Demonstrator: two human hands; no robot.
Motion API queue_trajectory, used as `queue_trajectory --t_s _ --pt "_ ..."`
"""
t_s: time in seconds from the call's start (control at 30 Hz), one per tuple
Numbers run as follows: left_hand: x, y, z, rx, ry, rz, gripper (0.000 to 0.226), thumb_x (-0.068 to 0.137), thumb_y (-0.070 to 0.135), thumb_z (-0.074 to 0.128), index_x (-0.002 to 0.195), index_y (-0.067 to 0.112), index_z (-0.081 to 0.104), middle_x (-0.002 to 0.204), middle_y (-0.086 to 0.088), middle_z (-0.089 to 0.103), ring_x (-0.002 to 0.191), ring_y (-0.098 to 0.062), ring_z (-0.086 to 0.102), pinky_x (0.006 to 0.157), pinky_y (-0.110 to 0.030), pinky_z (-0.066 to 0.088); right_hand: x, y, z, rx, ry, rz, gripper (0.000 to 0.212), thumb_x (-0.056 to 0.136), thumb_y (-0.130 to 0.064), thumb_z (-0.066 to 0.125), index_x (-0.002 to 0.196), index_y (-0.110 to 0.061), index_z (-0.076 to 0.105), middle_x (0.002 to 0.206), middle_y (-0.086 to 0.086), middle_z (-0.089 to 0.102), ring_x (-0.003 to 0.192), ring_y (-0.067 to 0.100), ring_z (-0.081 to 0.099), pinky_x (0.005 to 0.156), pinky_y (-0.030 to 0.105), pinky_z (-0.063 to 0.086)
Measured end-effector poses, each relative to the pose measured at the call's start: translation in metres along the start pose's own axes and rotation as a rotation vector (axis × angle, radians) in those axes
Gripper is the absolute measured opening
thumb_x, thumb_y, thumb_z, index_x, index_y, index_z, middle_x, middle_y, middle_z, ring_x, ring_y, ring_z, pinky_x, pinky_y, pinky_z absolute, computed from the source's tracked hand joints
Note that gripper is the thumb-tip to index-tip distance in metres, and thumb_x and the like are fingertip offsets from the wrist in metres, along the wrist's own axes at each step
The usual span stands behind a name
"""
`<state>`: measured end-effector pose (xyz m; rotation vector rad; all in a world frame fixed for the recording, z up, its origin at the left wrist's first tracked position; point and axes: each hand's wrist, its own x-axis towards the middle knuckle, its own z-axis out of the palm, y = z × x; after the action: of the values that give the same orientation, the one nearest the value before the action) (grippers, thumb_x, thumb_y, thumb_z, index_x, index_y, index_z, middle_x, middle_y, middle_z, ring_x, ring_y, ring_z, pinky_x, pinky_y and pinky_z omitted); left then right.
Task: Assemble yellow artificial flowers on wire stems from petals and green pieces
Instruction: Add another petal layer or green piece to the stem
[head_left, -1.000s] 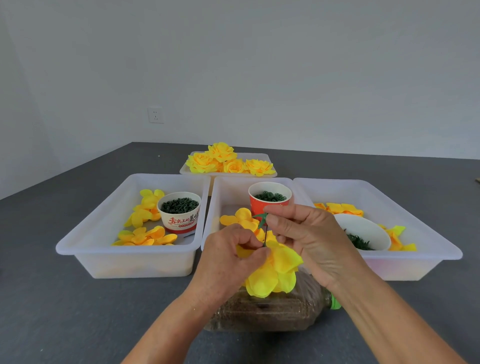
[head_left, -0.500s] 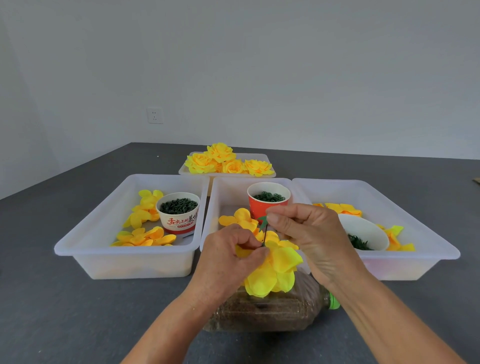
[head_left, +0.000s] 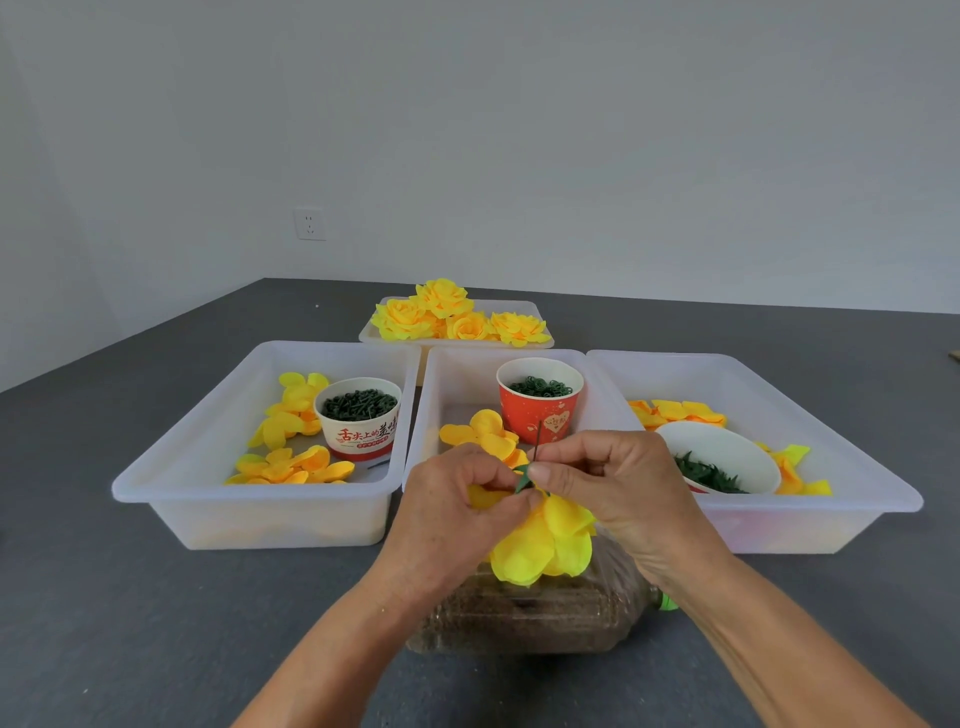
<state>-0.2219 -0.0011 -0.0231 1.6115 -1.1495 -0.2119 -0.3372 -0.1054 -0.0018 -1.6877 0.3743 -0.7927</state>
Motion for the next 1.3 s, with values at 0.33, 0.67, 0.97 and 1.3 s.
queue_trajectory --t_s 0.33,0.67,0.97,1.3 --pt "-0.007 -0.002 -0.007 0.027 0.046 -0.043 0.009 0.071 0.027 0.077 0.078 0.028 0.071 0.088 0.013 0.067 0.086 0.007 0.058 0.068 -0.004 0.042 -0.002 0.003 -0.002 -0.108 -0.046 0.004 0.011 0.064 -0.02 0.077 0.068 -0.03 0.075 0.078 -0.006 0.074 0.076 0.005 0.068 0.067 0.016 0.052" --pt "-0.011 0.006 -0.008 0.138 0.137 0.004 0.017 0.073 0.048 0.072 0.082 0.034 0.068 0.091 0.02 0.064 0.093 0.01 0.054 0.063 -0.013 0.04 0.003 -0.009 -0.007 -0.385 -0.113 -0.043 0.014 0.069 -0.021 0.08 0.066 -0.032 0.072 0.07 -0.013 0.07 0.067 -0.003 0.061 0.062 0.013 0.047" --pt "-0.001 0.012 -0.009 0.078 0.078 0.031 0.013 0.078 0.017 0.073 0.076 0.03 0.072 0.084 0.013 0.066 0.083 -0.001 0.06 0.076 -0.033 0.05 0.008 -0.016 -0.011 -0.355 -0.17 0.026 0.013 0.073 -0.009 0.077 0.069 -0.021 0.074 0.065 -0.008 0.07 0.066 0.0 0.062 0.066 0.018 0.051" --pt "0.005 0.018 -0.017 0.284 -0.048 0.134 0.005 0.079 0.014 0.072 0.077 0.017 0.075 0.083 0.008 0.068 0.086 -0.01 0.06 0.08 -0.034 0.047 0.012 -0.012 -0.011 -0.468 -0.223 -0.005 0.007 0.074 -0.012 0.078 0.073 -0.018 0.075 0.073 0.0 0.072 0.073 0.01 0.065 0.07 0.025 0.052"
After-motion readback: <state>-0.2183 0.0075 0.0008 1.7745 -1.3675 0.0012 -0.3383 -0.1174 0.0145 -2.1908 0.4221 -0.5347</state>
